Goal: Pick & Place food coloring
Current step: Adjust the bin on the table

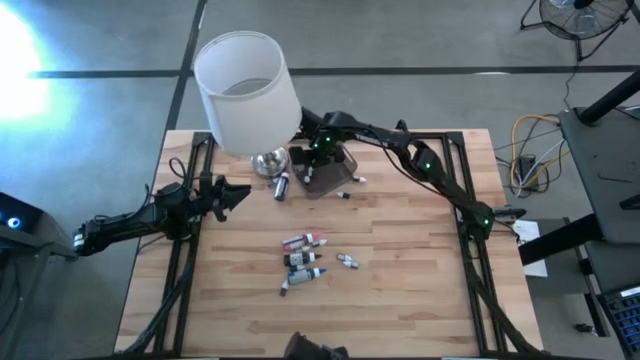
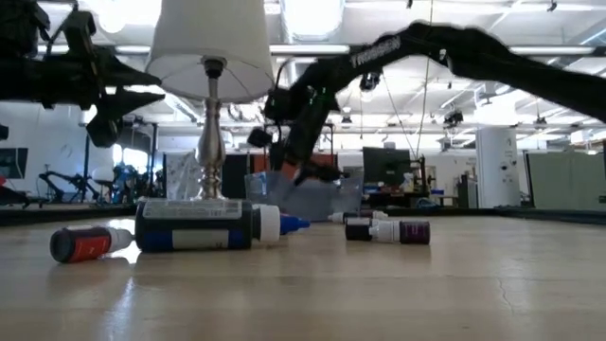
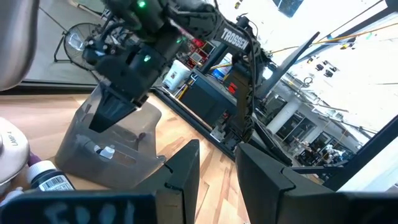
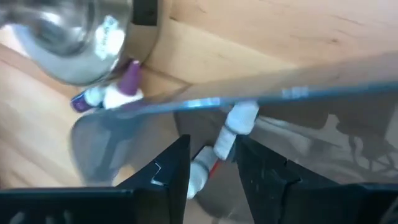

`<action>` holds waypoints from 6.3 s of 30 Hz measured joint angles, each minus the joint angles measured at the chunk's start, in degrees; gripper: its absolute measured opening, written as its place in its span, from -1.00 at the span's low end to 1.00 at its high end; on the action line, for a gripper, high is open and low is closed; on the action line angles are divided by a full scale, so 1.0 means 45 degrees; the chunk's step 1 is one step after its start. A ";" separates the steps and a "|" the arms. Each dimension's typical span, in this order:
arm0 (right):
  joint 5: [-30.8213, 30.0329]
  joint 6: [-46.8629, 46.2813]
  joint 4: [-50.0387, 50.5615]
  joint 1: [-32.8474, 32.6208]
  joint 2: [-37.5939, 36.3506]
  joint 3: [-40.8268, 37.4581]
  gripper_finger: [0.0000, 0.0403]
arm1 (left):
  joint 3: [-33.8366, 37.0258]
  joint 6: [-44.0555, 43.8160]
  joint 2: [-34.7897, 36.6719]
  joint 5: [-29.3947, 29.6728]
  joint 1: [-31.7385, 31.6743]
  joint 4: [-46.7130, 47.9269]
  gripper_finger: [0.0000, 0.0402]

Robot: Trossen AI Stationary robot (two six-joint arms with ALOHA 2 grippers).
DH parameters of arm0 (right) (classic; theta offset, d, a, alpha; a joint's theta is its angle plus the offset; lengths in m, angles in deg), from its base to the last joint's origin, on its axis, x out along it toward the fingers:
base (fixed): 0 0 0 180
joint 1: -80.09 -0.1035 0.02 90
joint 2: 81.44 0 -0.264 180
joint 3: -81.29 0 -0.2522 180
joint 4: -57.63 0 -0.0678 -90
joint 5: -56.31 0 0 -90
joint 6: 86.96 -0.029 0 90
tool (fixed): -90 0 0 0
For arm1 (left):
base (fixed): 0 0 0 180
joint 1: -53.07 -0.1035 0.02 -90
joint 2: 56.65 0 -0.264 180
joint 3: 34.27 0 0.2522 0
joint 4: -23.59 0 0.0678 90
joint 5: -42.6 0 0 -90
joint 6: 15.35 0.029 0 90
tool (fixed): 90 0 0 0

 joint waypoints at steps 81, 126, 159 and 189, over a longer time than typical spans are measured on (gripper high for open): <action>-0.4906 -0.0289 0.6895 -0.3089 -0.0697 -0.0151 -0.52 | -0.0005 0.0000 -0.0003 -0.0002 0.0005 0.0001 -0.58; -0.8129 0.0052 -0.4531 -0.2466 -0.8036 -1.2311 -0.78 | -0.0002 0.0000 -0.0001 0.0000 0.0000 0.0000 -0.58; -0.6335 1.3195 -0.4096 -0.2399 -0.7311 -1.0861 -0.55 | 0.0000 0.0000 0.0000 0.0000 0.0002 0.0002 -0.58; -0.4478 2.0047 -0.1879 -0.2060 -0.4826 -0.7151 -0.25 | -0.0002 0.0000 0.0002 0.0002 0.0003 0.0000 -0.58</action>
